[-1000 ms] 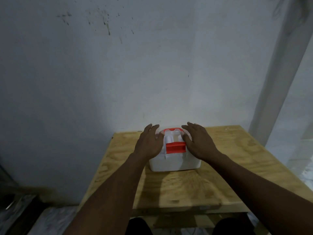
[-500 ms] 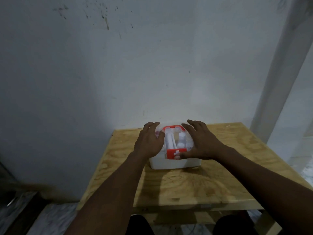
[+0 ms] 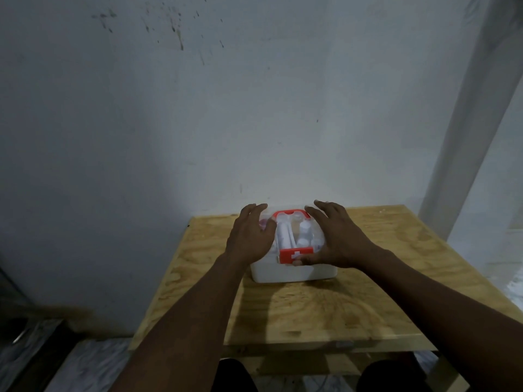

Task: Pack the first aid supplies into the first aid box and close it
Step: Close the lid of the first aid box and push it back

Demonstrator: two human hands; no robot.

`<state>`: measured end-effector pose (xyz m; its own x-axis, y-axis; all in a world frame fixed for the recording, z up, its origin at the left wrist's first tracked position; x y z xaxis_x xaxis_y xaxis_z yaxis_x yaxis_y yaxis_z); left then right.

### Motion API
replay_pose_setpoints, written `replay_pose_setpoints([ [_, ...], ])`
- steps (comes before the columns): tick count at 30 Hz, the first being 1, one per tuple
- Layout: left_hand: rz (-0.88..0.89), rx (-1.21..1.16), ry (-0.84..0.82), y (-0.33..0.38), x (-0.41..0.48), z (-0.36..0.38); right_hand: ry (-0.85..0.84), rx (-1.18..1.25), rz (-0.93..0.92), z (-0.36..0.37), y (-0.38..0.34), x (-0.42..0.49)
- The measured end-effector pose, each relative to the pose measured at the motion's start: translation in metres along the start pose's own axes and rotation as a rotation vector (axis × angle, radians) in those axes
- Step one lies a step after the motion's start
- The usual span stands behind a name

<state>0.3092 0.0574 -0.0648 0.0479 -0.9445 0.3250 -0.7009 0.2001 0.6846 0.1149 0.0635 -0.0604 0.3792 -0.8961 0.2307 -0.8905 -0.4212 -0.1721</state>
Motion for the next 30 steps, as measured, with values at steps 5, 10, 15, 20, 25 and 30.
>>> replay_pose_setpoints([
  [5, -0.241, -0.38, 0.115, -0.016, 0.001, 0.0, 0.108, 0.468, 0.155, -0.013, 0.003, -0.003],
  [10, -0.515, -0.647, 0.22, -0.035, -0.019, 0.007, 0.213, 1.025, 0.545, 0.024, 0.036, -0.018],
  [15, -0.589, -0.741, 0.184, -0.05, -0.045, 0.019, 0.204, 1.333, 0.687, 0.065, 0.043, -0.032],
  [20, -0.591, -0.8, 0.164, -0.044, -0.05, 0.024, 0.234, 1.374, 0.655, 0.056, 0.031, -0.034],
  [25, -0.605, -0.816, 0.174, -0.039, -0.047, 0.029, 0.268, 1.33, 0.713, 0.055, 0.035, -0.032],
  [30, -0.58, -0.852, 0.161, -0.023, -0.028, 0.029, 0.299, 1.31, 0.699, 0.037, 0.049, -0.02],
])
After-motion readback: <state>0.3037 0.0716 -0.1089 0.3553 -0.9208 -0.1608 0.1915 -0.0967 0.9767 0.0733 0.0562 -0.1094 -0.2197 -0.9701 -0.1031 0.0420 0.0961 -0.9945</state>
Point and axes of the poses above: each hand's wrist, its own x-axis towards the middle knuckle, its own z-axis out of the palm, y = z × x, the point moved 7 cm from there along x, towards the middle knuckle, and after that the axes turned 4 degrees about -x, right-handed, at the moved point
